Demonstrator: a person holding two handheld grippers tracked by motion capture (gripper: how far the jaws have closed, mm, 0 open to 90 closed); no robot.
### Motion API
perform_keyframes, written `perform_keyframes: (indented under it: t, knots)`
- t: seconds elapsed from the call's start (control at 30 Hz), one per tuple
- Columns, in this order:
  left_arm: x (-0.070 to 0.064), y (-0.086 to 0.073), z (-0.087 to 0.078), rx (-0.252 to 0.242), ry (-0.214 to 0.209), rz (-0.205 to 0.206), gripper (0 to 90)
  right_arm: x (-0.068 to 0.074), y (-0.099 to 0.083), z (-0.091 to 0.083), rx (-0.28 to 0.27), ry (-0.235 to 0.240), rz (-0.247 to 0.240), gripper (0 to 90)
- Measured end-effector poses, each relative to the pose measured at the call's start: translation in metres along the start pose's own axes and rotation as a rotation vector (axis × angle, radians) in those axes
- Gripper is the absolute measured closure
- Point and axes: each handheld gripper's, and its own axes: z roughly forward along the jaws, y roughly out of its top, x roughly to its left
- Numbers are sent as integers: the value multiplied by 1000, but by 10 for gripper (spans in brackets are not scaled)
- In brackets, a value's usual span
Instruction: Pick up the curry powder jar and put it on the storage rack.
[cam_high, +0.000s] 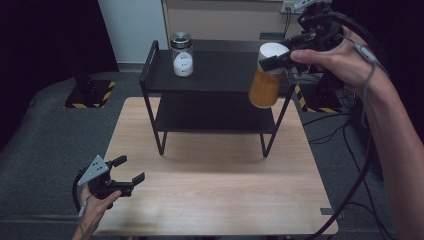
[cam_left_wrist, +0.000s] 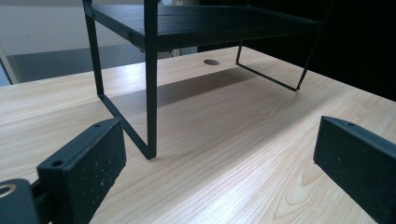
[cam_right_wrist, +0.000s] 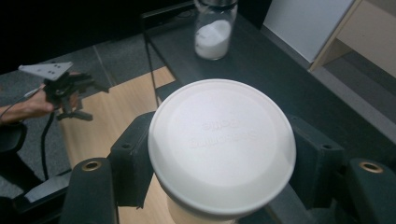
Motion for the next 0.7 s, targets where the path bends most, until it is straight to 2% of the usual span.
perform_keyframes:
  t: [0.3,0.37,0.53,0.7]
  knots:
    - [2,-1,0,-1,0,-7,11,-23,26,26,-4,-46,37,340]
    - [3,-1,0,-2,-1,-8,11,-27,32,34,2,-68,44,340]
    - [4,-2,0,-8,-5,-13,11,-38,40,52,14,-115,83,340]
    - [5,-2,-1,-12,-7,-16,11,-44,44,65,22,-150,93,340]
